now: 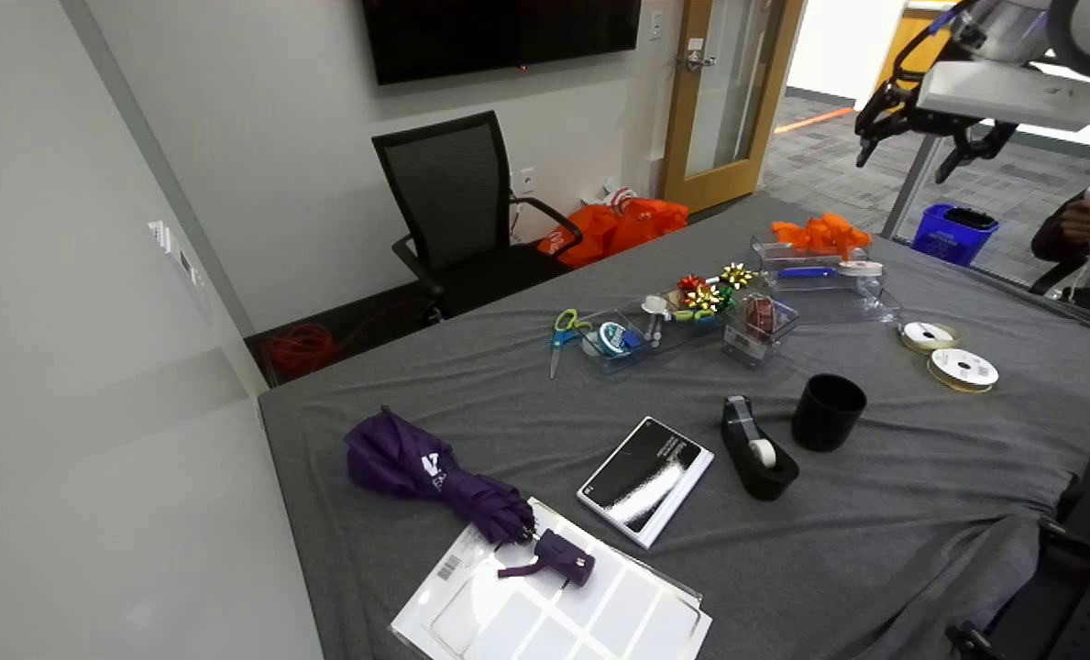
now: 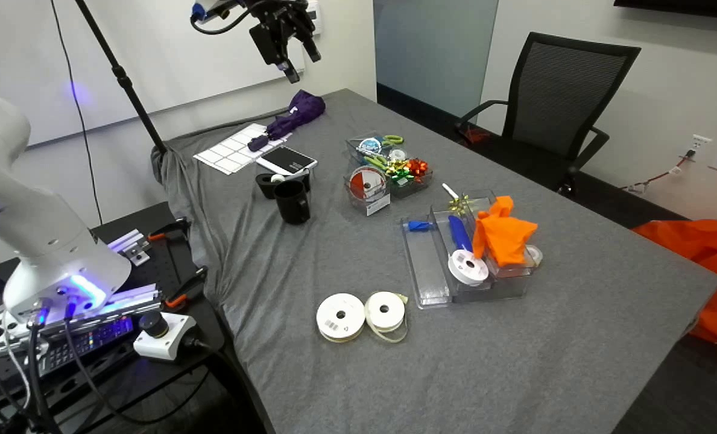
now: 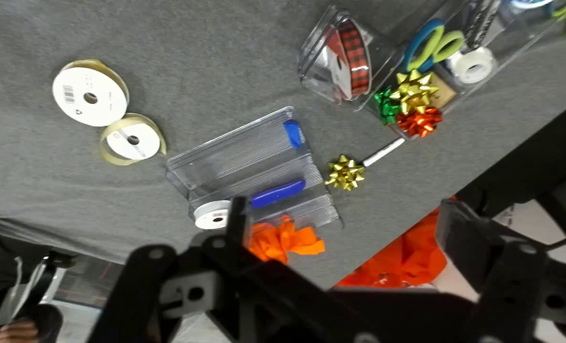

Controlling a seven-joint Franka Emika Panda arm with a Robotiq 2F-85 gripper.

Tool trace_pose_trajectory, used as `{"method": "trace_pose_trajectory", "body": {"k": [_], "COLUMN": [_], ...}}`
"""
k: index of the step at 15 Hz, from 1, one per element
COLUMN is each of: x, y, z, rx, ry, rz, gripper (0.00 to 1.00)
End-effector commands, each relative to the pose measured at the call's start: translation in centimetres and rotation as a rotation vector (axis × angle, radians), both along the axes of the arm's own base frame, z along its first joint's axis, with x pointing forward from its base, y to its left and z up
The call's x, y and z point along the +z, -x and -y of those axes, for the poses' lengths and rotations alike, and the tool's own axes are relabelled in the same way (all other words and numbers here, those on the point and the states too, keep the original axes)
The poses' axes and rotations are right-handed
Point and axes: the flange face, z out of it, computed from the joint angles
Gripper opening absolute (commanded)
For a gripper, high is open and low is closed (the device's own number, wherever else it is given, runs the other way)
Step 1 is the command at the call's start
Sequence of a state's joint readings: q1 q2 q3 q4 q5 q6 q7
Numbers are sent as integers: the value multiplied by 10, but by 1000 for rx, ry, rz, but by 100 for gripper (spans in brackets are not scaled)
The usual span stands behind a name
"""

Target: Remove the orange circular object from the clear case on the left and then put it in the bottom compartment of the clear case on the right

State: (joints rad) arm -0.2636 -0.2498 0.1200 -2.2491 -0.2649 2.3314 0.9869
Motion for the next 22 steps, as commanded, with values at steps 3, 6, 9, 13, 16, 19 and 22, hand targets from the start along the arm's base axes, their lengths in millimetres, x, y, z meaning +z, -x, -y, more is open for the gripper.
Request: {"method": "trace_pose_trajectory", "body": {"k": [3,6,9,13,16,19,22], "x": [-33,-45,-45,-42,-42,-42,-49], "y": [-64,-85,-101,-105,-111,-111,-116], "z": [16,19,28,36,47,45,60], "rx": [8,158,324,366,401,406,437], "ry": [36,69,135,152,175,177,77], "rz": [-250,-332,-319,-238,-193,-189,-104], "gripper": [100,100,100,100,100,100,100]}}
